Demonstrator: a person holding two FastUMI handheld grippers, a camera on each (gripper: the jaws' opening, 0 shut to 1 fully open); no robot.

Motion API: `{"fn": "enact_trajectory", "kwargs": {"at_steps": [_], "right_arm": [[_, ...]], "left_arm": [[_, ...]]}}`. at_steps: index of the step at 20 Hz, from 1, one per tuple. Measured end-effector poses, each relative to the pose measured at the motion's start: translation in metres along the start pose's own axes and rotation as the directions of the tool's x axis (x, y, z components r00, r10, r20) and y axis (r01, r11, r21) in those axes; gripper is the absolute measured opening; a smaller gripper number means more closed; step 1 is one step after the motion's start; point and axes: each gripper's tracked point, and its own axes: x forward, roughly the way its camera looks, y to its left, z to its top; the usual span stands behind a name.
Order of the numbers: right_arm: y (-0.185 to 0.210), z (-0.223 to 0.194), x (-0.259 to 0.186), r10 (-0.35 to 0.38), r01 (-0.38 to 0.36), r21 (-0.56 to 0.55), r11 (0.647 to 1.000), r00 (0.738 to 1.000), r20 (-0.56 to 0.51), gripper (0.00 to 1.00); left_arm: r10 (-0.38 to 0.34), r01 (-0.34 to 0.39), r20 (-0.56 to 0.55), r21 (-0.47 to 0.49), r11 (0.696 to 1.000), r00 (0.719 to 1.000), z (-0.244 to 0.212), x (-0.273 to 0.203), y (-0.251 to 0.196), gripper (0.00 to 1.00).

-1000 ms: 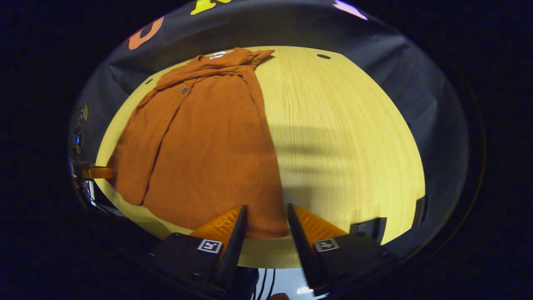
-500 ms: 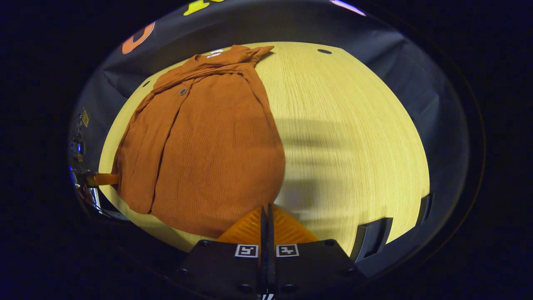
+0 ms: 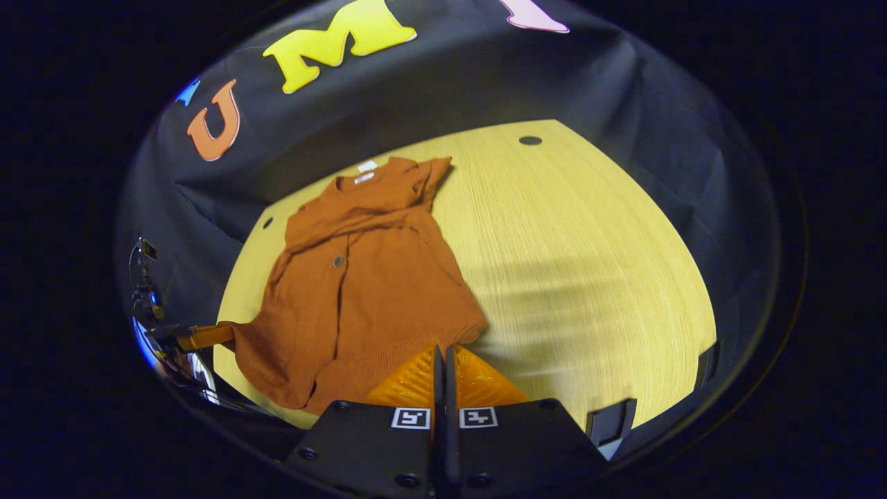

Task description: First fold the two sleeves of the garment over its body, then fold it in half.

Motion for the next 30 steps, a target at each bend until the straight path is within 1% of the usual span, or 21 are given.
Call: {"fn": "enact_trajectory", "kwargs": {"at_steps": [4, 6, 9, 11, 13, 15, 17, 18, 20, 22, 23, 24, 26, 28, 30], "right_arm": [[0.026, 0.069, -0.003, 0.049, -0.044, -0.044, 0.998, 0.993, 0.108, 0.01], [0.036, 0.107, 0.0, 0.066, -0.056, -0.068, 0.996, 0.986, 0.155, 0.01], [0.049, 0.158, 0.006, 0.085, -0.065, -0.104, 0.992, 0.975, 0.206, 0.0], [0.057, 0.192, 0.016, 0.089, -0.061, -0.126, 0.99, 0.969, 0.231, 0.0], [0.065, 0.223, 0.03, 0.089, -0.049, -0.151, 0.987, 0.96, 0.264, 0.01], [0.074, 0.253, 0.045, 0.092, -0.043, -0.167, 0.985, 0.951, 0.295, 0.0], [0.086, 0.281, 0.063, 0.104, -0.053, -0.165, 0.985, 0.942, 0.319, 0.0], [0.092, 0.293, 0.074, 0.11, -0.057, -0.167, 0.984, 0.939, 0.327, 0.0], [0.094, 0.308, 0.108, 0.113, -0.053, -0.19, 0.98, 0.939, 0.324, 0.0], [0.091, 0.323, 0.147, 0.107, -0.058, -0.164, 0.985, 0.944, 0.313, 0.0], [0.085, 0.327, 0.17, 0.09, -0.051, -0.134, 0.99, 0.949, 0.303, 0.0], [0.079, 0.331, 0.193, 0.077, -0.046, -0.109, 0.993, 0.953, 0.294, 0.0], [0.063, 0.331, 0.242, 0.046, -0.026, -0.078, 0.997, 0.963, 0.266, 0.0], [0.048, 0.328, 0.281, 0.024, -0.014, -0.049, 0.999, 0.973, 0.231, 0.01], [0.032, 0.326, 0.309, 0.005, -0.004, -0.006, 1.0, 0.977, 0.211, 0.01]], "left_arm": [[-0.009, 0.005, 0.126, 0.035, 0.999, 0.992, 0.073, 0.003, -0.005, 0.03], [-0.003, -0.007, 0.175, 0.054, 0.999, 0.984, 0.109, 0.006, -0.001, 0.03], [-0.011, 0.003, 0.239, 0.036, 0.999, 0.971, 0.163, 0.011, 0.004, 0.03], [-0.02, 0.017, 0.283, 0.012, 1.0, 0.959, 0.201, 0.013, 0.011, 0.03], [-0.005, 0.005, 0.317, 0.001, 1.0, 0.948, 0.235, 0.026, 0.023, 0.03], [0.014, -0.019, 0.336, 0.011, 1.0, 0.942, 0.264, 0.038, 0.034, 0.03], [-0.003, -0.006, 0.357, 0.024, 1.0, 0.934, 0.293, 0.055, 0.035, 0.03], [0.0, -0.009, 0.36, 0.025, 1.0, 0.933, 0.305, 0.069, 0.037, 0.03], [0.032, -0.047, 0.363, 0.032, 0.998, 0.931, 0.327, 0.102, 0.049, 0.03], [0.052, -0.067, 0.374, 0.027, 0.997, 0.926, 0.345, 0.138, 0.059, 0.03], [0.074, -0.091, 0.385, 0.026, 0.996, 0.92, 0.352, 0.16, 0.068, 0.02], [0.091, -0.109, 0.388, 0.024, 0.994, 0.917, 0.355, 0.179, 0.075, 0.03], [0.135, -0.167, 0.402, 0.046, 0.985, 0.906, 0.36, 0.216, 0.096, 0.03], [0.164, -0.207, 0.407, 0.062, 0.976, 0.899, 0.362, 0.25, 0.115, 0.03], [0.194, -0.23, 0.365, 0.058, 0.972, 0.911, 0.352, 0.277, 0.132, 0.02]]}}
